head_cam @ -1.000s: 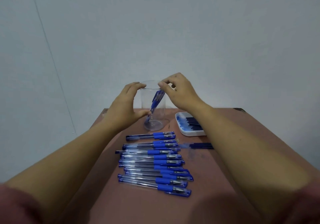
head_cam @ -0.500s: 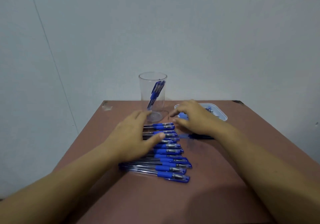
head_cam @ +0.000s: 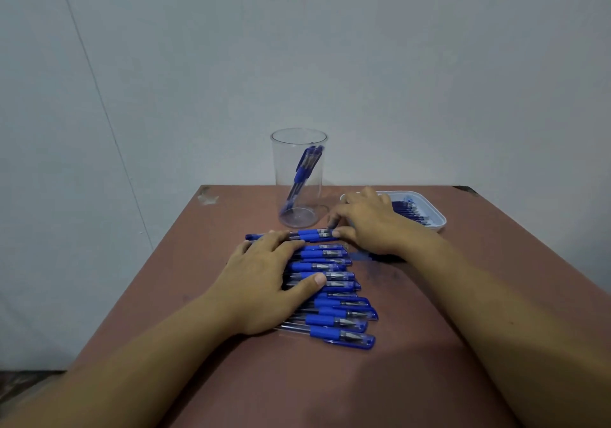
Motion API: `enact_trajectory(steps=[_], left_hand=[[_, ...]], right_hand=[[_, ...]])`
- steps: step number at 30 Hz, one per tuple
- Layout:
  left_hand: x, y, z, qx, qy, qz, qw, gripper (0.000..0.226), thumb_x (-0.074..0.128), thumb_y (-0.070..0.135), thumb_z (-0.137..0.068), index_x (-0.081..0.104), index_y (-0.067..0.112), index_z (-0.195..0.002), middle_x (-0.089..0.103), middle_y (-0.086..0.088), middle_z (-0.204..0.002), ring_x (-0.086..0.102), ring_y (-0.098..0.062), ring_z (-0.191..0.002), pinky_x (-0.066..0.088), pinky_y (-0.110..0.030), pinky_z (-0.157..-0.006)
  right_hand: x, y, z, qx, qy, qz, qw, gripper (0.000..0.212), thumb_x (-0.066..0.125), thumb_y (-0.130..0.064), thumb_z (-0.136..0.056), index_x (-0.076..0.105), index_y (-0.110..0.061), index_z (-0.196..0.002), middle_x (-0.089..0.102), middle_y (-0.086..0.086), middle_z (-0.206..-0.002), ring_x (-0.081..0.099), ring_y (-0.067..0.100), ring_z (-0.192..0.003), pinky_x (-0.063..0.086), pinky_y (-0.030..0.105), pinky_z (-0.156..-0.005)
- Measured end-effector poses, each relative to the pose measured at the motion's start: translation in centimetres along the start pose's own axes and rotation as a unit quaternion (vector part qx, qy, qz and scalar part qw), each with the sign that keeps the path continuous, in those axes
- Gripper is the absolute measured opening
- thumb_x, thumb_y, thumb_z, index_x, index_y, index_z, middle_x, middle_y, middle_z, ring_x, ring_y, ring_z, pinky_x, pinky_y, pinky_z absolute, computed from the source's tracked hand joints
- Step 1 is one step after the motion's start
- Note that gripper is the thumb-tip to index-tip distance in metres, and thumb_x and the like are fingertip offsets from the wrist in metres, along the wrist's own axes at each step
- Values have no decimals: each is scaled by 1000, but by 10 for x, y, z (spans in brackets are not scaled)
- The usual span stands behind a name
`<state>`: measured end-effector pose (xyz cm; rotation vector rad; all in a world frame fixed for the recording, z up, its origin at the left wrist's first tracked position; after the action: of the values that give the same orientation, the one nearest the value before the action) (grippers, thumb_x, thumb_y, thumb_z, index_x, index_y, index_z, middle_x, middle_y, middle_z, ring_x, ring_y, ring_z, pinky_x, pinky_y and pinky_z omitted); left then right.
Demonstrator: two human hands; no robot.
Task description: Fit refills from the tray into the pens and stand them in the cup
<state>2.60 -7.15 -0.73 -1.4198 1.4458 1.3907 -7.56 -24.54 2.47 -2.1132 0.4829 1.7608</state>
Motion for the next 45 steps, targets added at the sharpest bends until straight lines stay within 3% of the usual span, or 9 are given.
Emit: enact_trajectory(steps=[6,14,19,25,31,33,37,41,45], left_hand=[[1,-1,0,-7,-3,12,1000,91,12,85,-75,33,34,-148,35,15,-149,33,-5,-136,23,-38,-117],[-1,0,2,-19,-6,17,1000,91,14,85,-74,33,36,-148,37,15,-144,36,-6,-131,25,-36,-115],[-1,1,3,-19,-1,21,1000,92,14,85,-73,33,35,-148,37,14,-144,35,-6,-131,25,-36,-115],[-3,2,4,-10,12,31,999,87,18,84,-75,33,37,-147,37,15,-144,33,-6,-133,24,-37,-116],[-31,8,0,75,161,8,984,67,40,69,-86,45,31,-141,42,7,-145,35,-12,-136,29,-38,-113],[-42,14,-5,107,191,-20,975,62,46,64,-87,49,29,-138,45,4,-143,38,-13,-133,32,-35,-110],[-60,34,-16,175,212,-37,961,52,50,53,-90,52,26,-133,56,4,-133,51,-11,-119,42,-27,-99],[-51,43,-18,195,210,25,958,32,51,41,-93,57,27,-121,69,13,-104,66,-4,-86,58,-30,-69],[-32,37,-13,189,202,57,959,25,50,37,-93,56,34,-117,68,16,-101,64,-2,-82,57,-29,-65]], right_hand=[[3,-4,4,-17,-34,13,999,27,42,-42,-101,55,-40,-125,51,-12,-125,29,15,-113,21,42,-94],[6,2,4,17,-19,-73,997,6,55,-46,-94,51,-42,-98,45,-9,-109,27,16,-122,13,43,-106],[-1,-3,8,-1,-17,-65,998,25,53,-43,-96,57,-38,-121,50,-15,-112,26,11,-121,13,41,-103],[-7,-9,11,-4,-5,-25,1000,22,45,-39,-100,61,-36,-116,52,-14,-109,30,15,-122,13,46,-106],[-49,-7,34,-17,52,-122,991,18,44,-32,-102,61,-38,-98,57,-19,-83,47,-1,-86,35,21,-88],[-60,-6,49,-18,65,-199,978,16,52,-31,-99,66,-34,-105,66,-14,-84,57,-4,-82,41,13,-75],[-66,-5,70,-36,117,-316,941,7,57,-28,-96,60,-34,-94,72,-14,-84,68,6,-81,54,38,-79],[-49,-5,82,-33,166,-412,895,8,58,-20,-94,60,-27,-91,72,-4,-78,69,8,-77,54,27,-74],[-26,-6,88,-36,177,-394,901,7,64,-26,-91,64,-32,-94,67,-11,-85,64,7,-81,52,23,-76]])
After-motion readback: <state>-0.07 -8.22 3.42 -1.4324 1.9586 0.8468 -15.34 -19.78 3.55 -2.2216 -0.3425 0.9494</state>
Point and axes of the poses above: each hand's wrist, its own z-axis away from the middle knuckle, its own x-axis out of the palm, y = z × x, the point moved 4 cm from there along -z, towards the middle knuckle
